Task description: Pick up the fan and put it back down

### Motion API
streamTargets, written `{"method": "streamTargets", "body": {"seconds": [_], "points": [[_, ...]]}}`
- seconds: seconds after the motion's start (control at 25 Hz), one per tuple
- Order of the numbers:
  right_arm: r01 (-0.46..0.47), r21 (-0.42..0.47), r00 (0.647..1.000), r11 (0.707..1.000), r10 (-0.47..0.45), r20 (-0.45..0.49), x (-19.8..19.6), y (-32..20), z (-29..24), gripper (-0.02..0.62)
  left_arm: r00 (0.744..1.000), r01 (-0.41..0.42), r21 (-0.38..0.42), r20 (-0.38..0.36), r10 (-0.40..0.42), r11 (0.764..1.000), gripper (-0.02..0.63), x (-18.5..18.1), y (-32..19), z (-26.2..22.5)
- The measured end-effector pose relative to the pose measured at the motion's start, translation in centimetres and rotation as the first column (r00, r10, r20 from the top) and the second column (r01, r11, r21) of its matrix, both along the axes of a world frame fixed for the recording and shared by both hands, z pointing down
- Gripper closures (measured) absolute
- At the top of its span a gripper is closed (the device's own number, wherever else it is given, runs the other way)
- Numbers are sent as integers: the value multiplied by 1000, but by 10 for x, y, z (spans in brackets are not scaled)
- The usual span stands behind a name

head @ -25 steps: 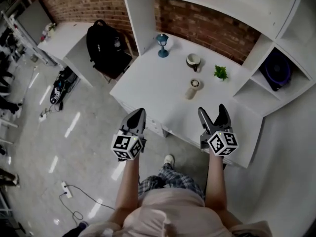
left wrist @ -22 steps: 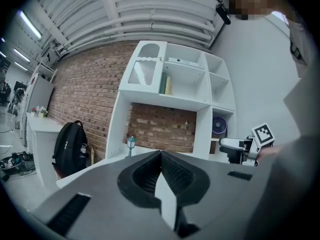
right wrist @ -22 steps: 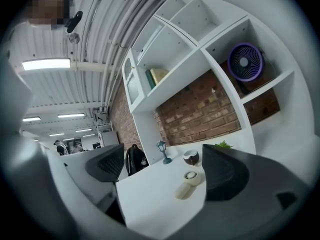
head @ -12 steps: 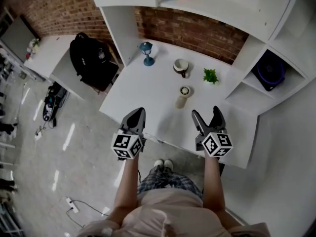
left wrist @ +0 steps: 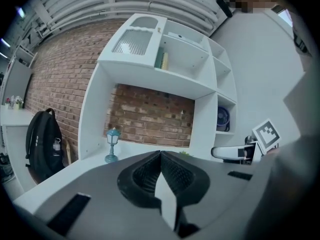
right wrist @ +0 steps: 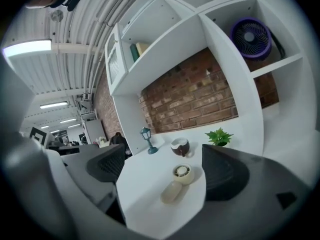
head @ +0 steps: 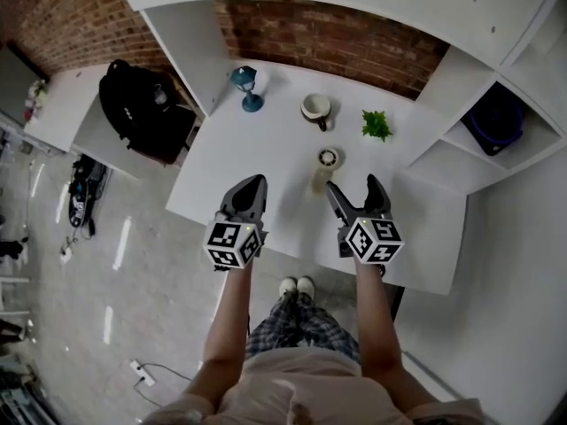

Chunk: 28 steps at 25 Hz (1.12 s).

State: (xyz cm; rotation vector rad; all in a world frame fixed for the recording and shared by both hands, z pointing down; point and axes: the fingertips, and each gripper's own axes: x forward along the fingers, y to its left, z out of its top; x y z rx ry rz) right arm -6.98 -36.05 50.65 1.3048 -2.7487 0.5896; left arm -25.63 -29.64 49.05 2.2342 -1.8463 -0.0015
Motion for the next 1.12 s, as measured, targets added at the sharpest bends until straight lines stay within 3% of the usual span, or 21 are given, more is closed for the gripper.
{"method": "streamTargets", "body": {"seconds": [0.32,0.6,1.0,1.12], "points": [[-49,-149,985,988,23,-171,-51,-43,74,118,999,-17,-46,-37,15,999,578,-12,-60,42],[-126,-300,952,945,30,-305,-68,-58,141,152,997,-37,-104,-66,30,994,578,-13,-79,81],[-239,-377,887,895,44,-459,-74,-59,189,190,997,-36,-164,-79,23,986,578,-21,-78,113],[-263,-390,872,882,44,-487,-72,-56,195,236,996,-34,-170,-81,21,985,578,-26,-78,116]]}}
